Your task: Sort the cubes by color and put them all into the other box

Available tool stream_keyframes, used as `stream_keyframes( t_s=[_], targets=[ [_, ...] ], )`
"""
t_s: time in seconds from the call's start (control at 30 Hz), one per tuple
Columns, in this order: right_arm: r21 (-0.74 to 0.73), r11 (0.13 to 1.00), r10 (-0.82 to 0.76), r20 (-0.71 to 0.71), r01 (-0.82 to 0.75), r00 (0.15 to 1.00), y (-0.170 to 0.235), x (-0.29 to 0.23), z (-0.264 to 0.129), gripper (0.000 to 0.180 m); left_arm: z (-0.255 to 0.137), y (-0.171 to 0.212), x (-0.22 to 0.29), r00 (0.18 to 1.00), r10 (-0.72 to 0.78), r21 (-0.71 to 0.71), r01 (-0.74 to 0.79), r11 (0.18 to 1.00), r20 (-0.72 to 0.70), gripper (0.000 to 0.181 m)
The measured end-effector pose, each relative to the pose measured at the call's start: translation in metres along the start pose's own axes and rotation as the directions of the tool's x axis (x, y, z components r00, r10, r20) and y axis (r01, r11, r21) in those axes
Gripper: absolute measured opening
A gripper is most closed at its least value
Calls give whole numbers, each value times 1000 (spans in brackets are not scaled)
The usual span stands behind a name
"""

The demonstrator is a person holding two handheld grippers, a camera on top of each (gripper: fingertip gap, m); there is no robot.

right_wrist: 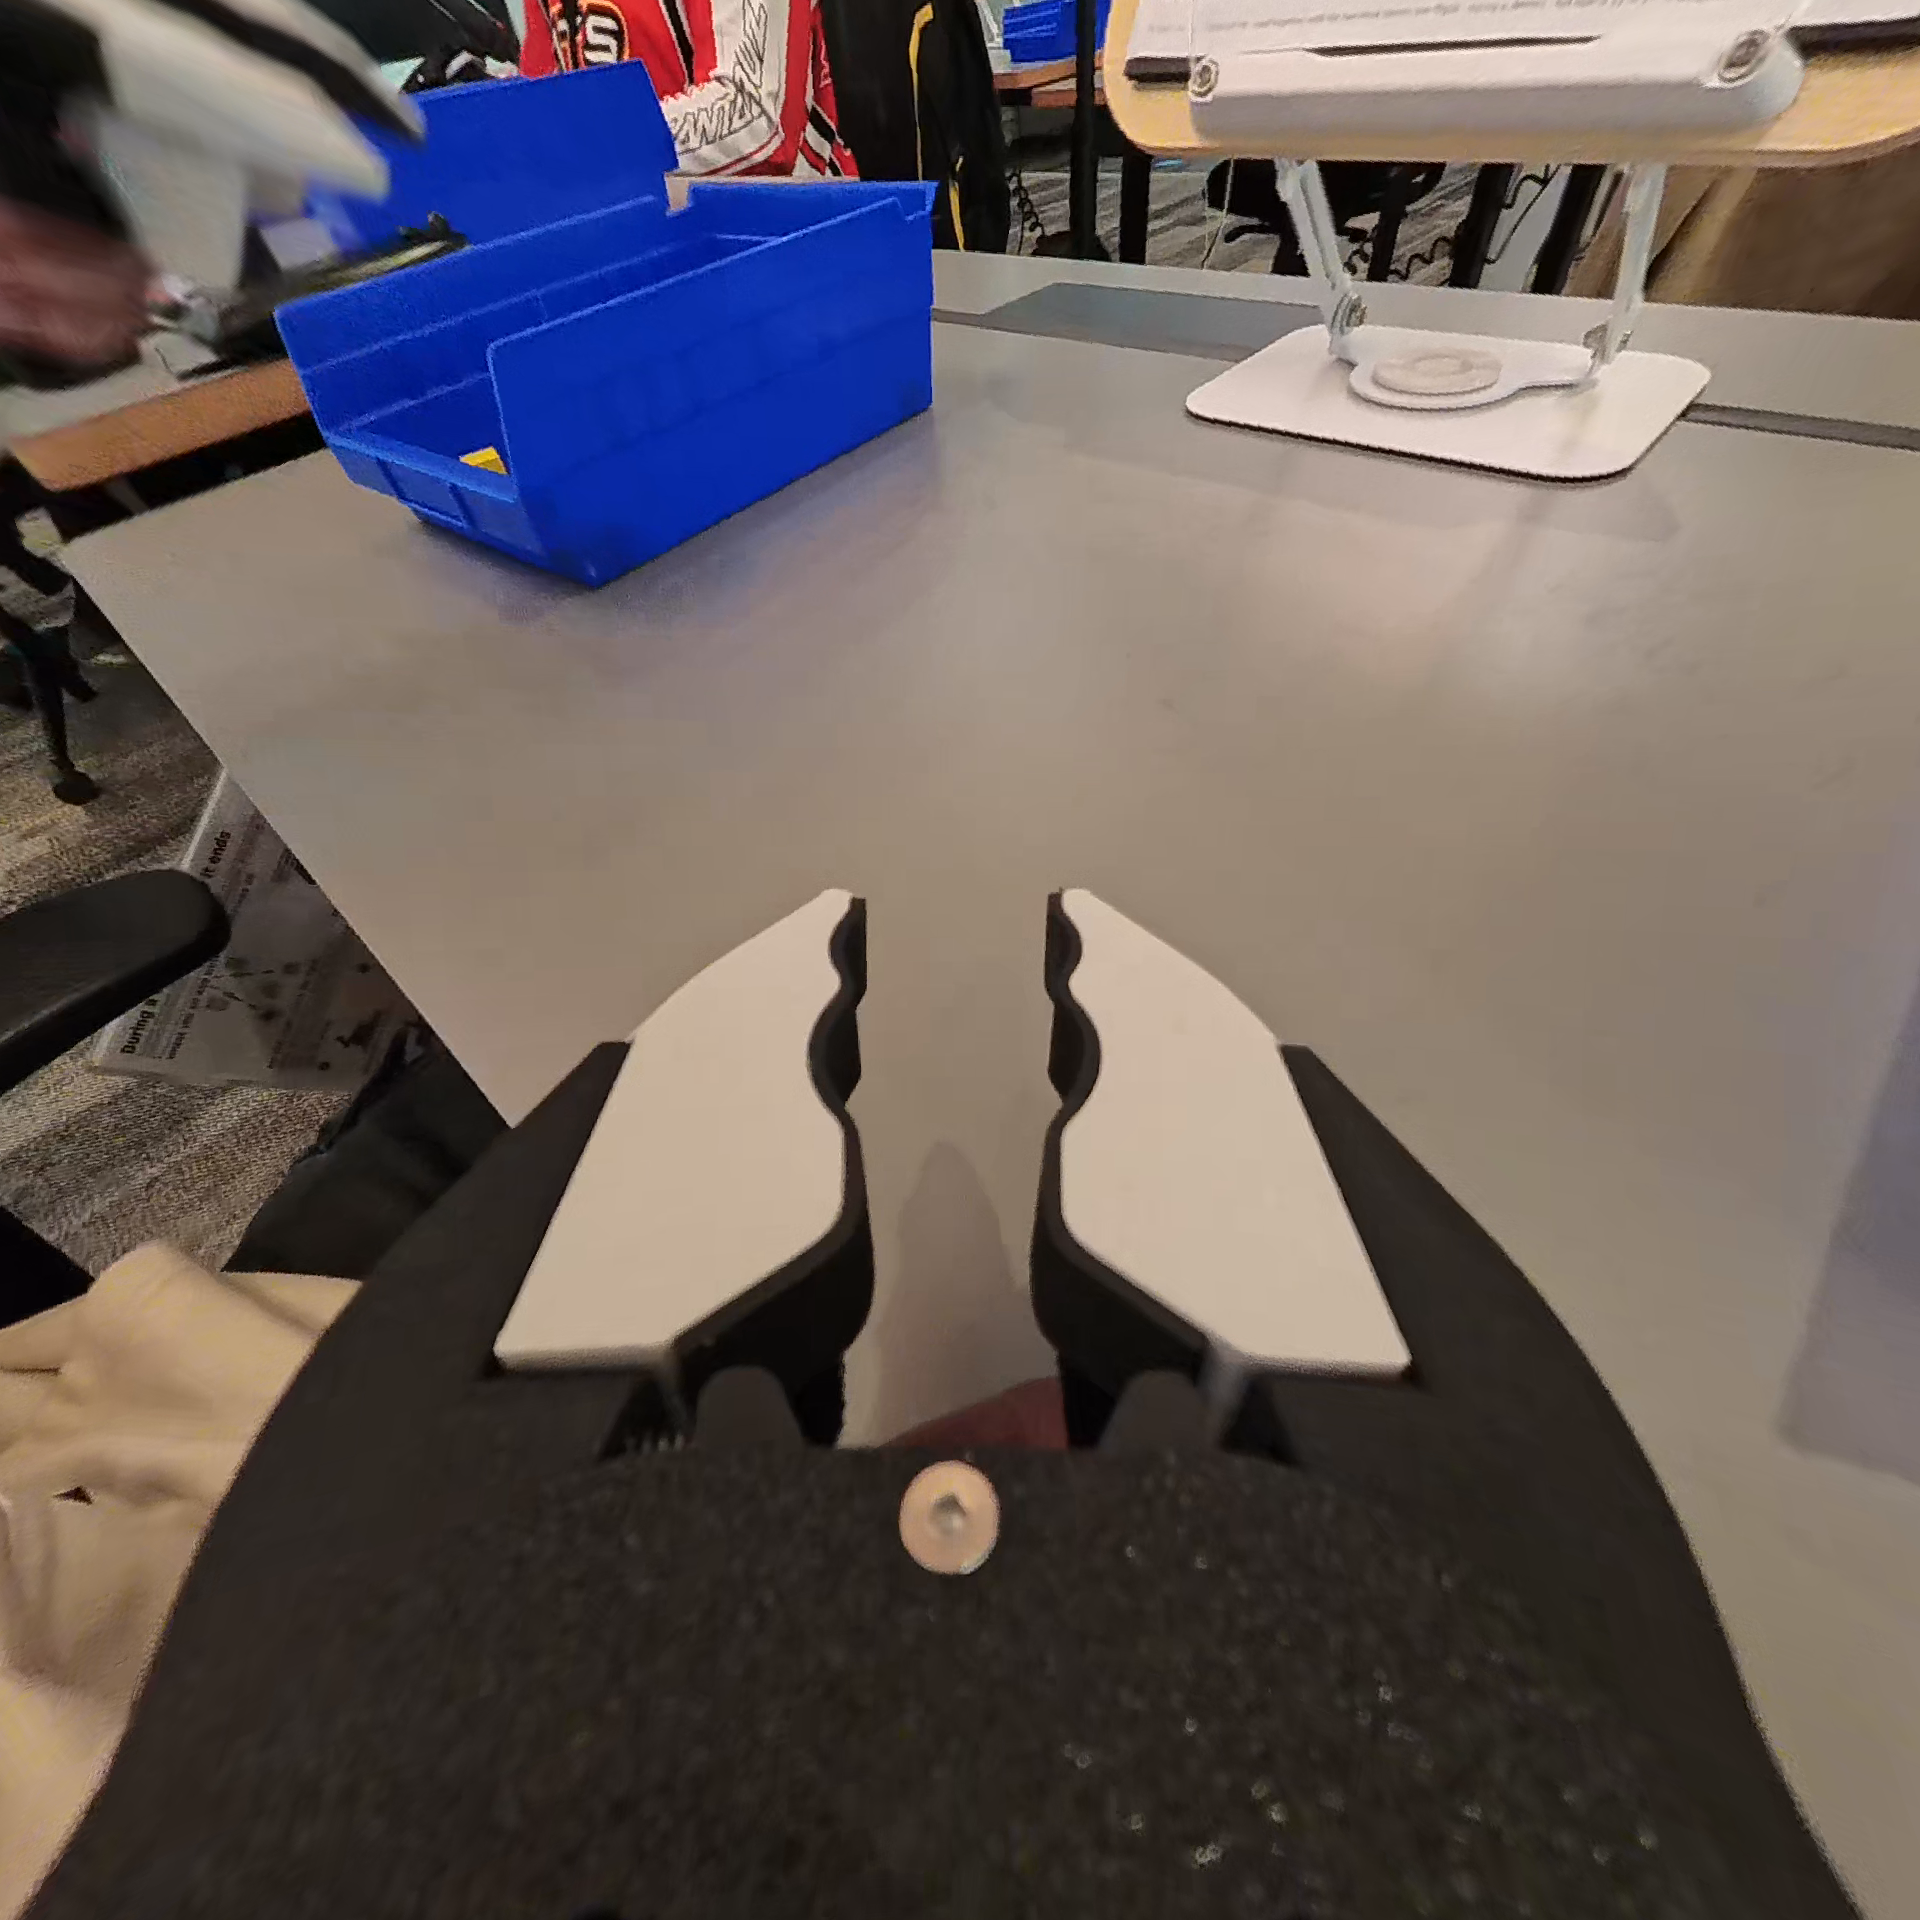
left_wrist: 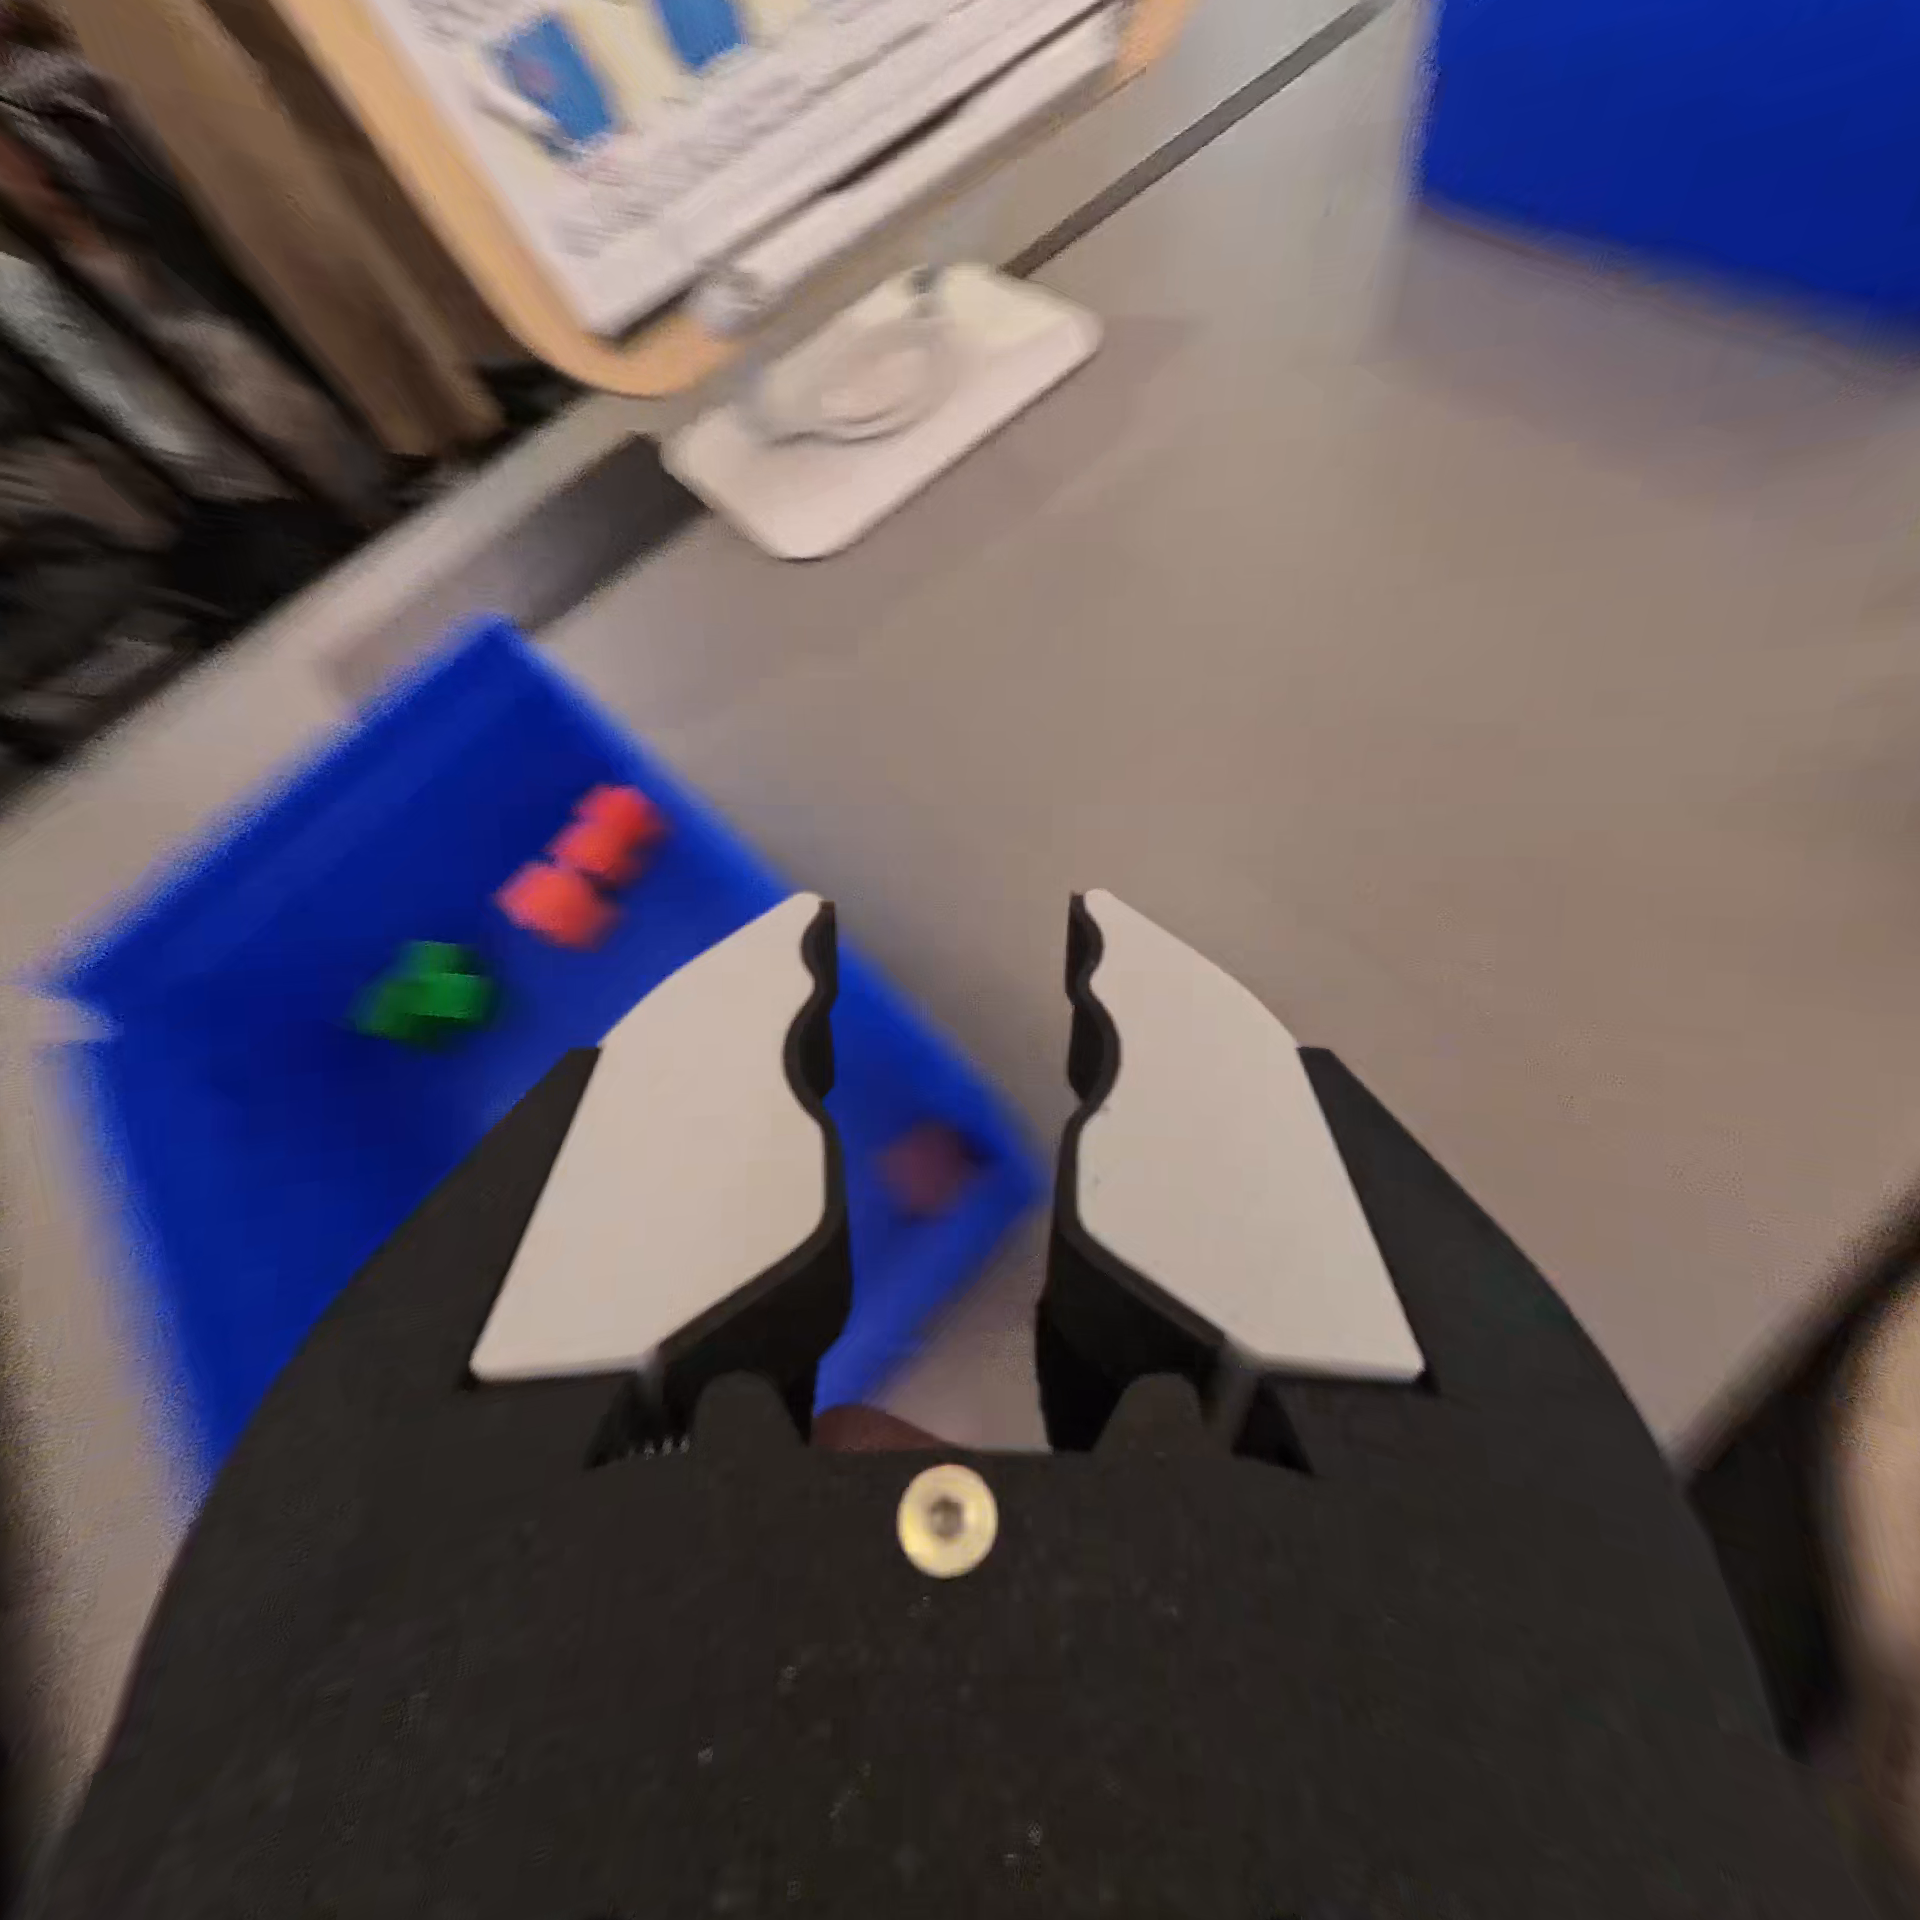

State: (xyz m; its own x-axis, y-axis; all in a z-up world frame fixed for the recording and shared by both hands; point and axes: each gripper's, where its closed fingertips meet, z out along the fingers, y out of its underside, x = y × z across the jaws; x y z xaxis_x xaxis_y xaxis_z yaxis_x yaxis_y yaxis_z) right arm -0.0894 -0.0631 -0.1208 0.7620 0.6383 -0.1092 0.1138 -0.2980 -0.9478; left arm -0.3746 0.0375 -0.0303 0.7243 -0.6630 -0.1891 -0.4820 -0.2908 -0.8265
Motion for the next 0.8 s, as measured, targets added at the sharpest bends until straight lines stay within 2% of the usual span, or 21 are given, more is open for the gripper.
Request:
stream_keyframes(
  t_s=[0.07, 0.13, 0.23, 0.33, 0.43, 0.5, 0.6, 0.63, 0.67, 0.8],
  targets=[
    [-16, 1000, -27, 6, 27, 1000, 1, -4, 4, 33, 11, -7, -59, 979, 183, -98, -174, 980, 93, 35],
    [-31, 998, -59, 5, 59, 998, 2, -7, 8, 32, 37, 3, -93, 953, 304, -230, -297, 927, -8, 39],
    [-49, 995, -90, 11, 91, 996, 4, -12, 12, 32, 82, 43, -139, 908, 391, -458, -415, 786, -150, 48],
    [-58, 994, -90, 12, 91, 996, 5, -12, 14, 32, 121, 72, -167, 832, 490, -545, -546, 637, -261, 48],
    [-66, 996, -54, 29, 56, 998, 5, -14, 15, 32, 151, 88, -190, 790, 534, -604, -592, 534, -302, 49],
    [-61, 998, -24, 55, 27, 998, 3, -19, 17, 32, 166, 96, -200, 795, 517, -634, -584, 508, -318, 53],
    [-64, 998, -18, 78, 23, 997, 2, -24, 18, 32, 182, 104, -206, 824, 460, -643, -554, 529, -331, 54],
    [-67, 997, -21, 81, 26, 997, 3, -24, 19, 32, 186, 108, -203, 835, 425, -643, -543, 540, -349, 48],
    [-72, 997, -22, 83, 28, 996, 3, -24, 19, 32, 187, 111, -198, 842, 390, -636, -537, 554, -372, 32],
    [-76, 997, -7, 92, 14, 996, 3, -22, 18, 31, 173, 117, -191, 867, 295, -673, -498, 547, -401, 29]
  ],
)
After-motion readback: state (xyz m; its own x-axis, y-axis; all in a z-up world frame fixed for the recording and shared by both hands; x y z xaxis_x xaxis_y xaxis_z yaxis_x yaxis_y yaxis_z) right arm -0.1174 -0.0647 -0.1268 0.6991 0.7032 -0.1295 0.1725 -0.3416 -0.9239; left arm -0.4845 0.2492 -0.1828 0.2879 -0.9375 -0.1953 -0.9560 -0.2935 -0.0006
